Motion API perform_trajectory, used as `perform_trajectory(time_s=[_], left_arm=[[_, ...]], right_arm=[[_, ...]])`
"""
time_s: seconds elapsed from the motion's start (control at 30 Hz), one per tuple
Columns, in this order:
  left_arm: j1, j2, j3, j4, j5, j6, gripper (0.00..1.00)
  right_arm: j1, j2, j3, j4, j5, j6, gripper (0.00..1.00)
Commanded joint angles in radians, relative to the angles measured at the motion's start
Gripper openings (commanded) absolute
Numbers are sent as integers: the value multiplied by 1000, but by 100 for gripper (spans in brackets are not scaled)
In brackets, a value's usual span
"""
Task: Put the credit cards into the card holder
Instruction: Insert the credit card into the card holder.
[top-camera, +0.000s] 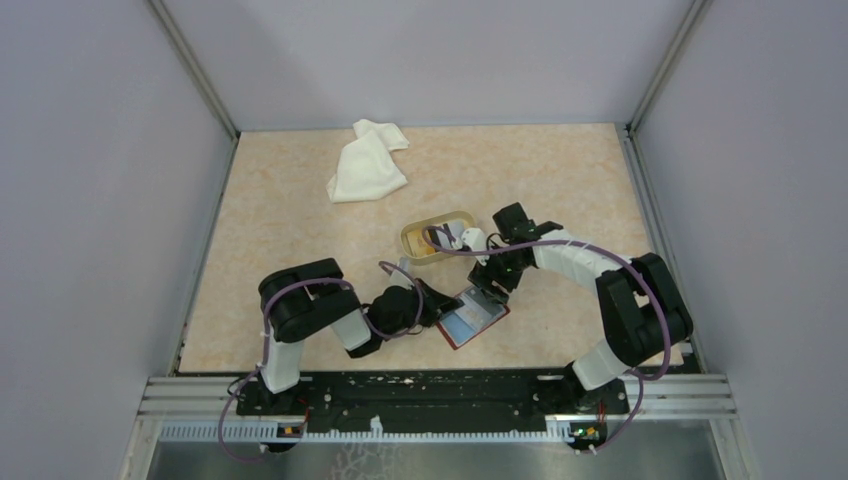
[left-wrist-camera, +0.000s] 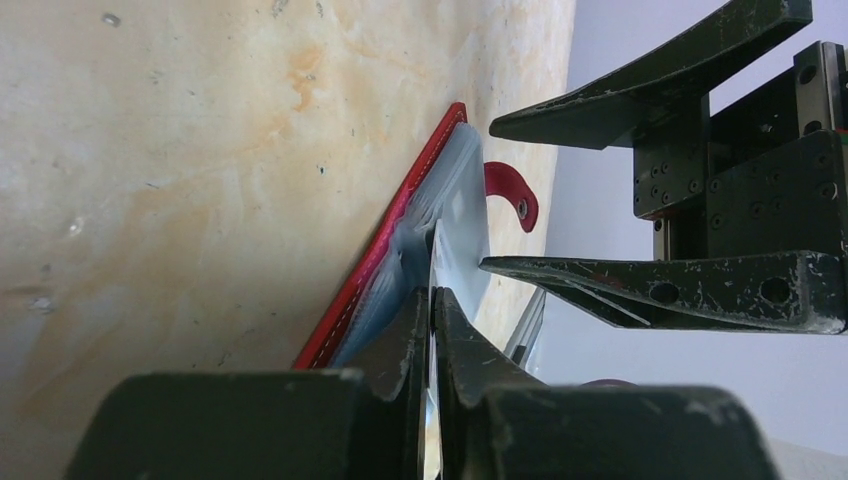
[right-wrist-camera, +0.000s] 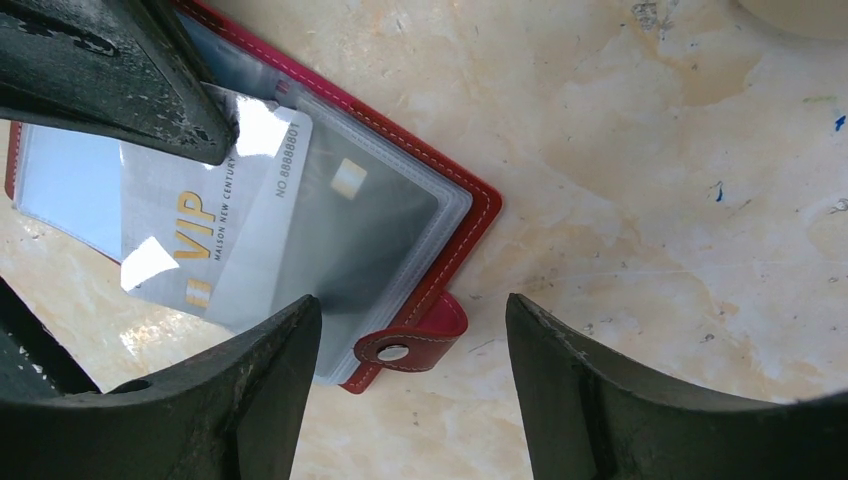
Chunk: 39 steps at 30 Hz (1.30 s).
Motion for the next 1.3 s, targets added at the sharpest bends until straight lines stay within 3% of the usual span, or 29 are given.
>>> perform_trajectory(time_s=[0.0, 0.37, 0.53, 0.7, 0.83, 0.9, 0.97, 1.1, 1.27], left_arm=[[-6, -11, 16, -59, 11, 25, 10], [1, 11, 16, -43, 21, 11, 15], [9, 18, 17, -31, 38, 11, 16], [13, 26, 22, -31, 48, 11, 17], [15, 36, 32, -29, 60, 11, 18], [15, 41, 37, -27, 65, 10, 18], [14, 45, 41, -25, 69, 10, 18], [16, 46, 41, -24, 70, 8, 18], [15, 47, 41, -23, 72, 10, 19]], right_arm=[[17, 8, 19, 4, -9, 4, 68], [16, -122, 32, 20, 58, 11, 72], [17, -209, 18, 20, -52, -64, 70], [56, -337, -75, 54, -337, -198, 46], [152, -377, -146, 79, -426, -310, 20], [213, -352, -159, 110, -382, -310, 10], [280, -312, -164, 155, -291, -279, 5], [394, -209, -162, 237, -55, -212, 0], [460, -134, -157, 297, 87, -156, 0]])
